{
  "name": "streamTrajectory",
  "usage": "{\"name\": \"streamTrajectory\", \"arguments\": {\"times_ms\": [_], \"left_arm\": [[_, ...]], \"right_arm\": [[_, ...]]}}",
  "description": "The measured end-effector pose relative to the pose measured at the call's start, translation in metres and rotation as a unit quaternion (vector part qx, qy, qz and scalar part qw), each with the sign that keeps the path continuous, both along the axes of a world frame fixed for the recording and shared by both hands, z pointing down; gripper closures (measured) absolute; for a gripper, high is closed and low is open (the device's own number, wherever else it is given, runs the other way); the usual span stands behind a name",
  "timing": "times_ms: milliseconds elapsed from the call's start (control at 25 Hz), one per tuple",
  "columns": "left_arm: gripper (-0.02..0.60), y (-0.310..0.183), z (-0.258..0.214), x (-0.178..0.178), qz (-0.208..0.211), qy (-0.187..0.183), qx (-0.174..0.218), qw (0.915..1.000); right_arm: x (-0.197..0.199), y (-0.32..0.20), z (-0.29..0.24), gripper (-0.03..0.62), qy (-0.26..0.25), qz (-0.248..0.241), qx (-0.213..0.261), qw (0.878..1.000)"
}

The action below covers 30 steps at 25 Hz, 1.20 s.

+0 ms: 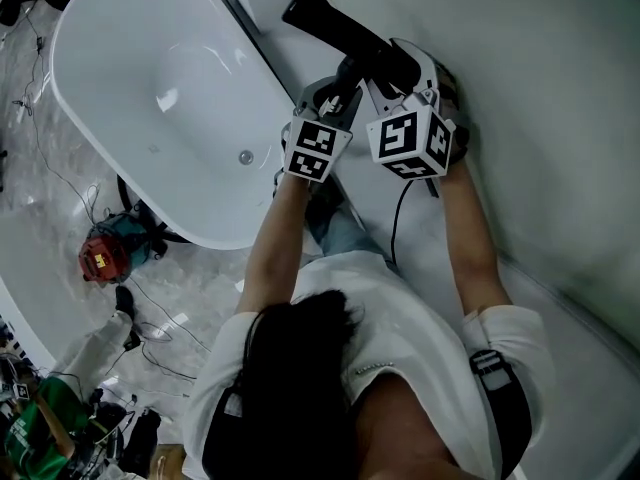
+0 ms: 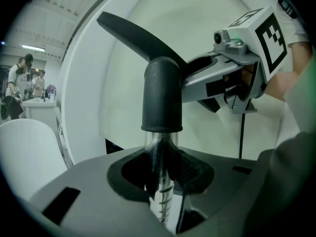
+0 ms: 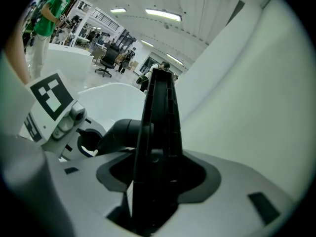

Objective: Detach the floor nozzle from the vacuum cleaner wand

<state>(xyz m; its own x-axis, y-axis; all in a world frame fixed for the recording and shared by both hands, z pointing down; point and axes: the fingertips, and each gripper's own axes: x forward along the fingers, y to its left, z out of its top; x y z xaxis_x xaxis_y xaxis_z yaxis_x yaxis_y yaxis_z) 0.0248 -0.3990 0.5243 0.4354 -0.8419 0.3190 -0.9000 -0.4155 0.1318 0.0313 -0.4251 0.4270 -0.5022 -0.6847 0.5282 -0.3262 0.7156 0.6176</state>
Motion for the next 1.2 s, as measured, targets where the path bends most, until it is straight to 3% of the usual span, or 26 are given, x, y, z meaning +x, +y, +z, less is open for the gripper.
{"name": "streamTrajectory", "arguments": {"times_ms": [280, 640, 1200], "left_arm": [[0.462, 0.005, -0.002, -0.003, -0.007, 0.005, 0.005, 0.9999], [0.462, 0.009, -0.001, -0.004, -0.001, 0.014, 0.022, 0.9997], [0.462, 0.009, -0.003, -0.005, 0.035, 0.031, 0.047, 0.9978]], "right_arm": [[-0.017, -0.006, 0.008, 0.342, 0.038, -0.026, 0.019, 0.999], [-0.017, -0.001, 0.008, 0.361, -0.013, -0.028, 0.020, 0.999], [-0.017, -0.001, 0.005, 0.362, -0.012, 0.002, 0.024, 1.000]]}}
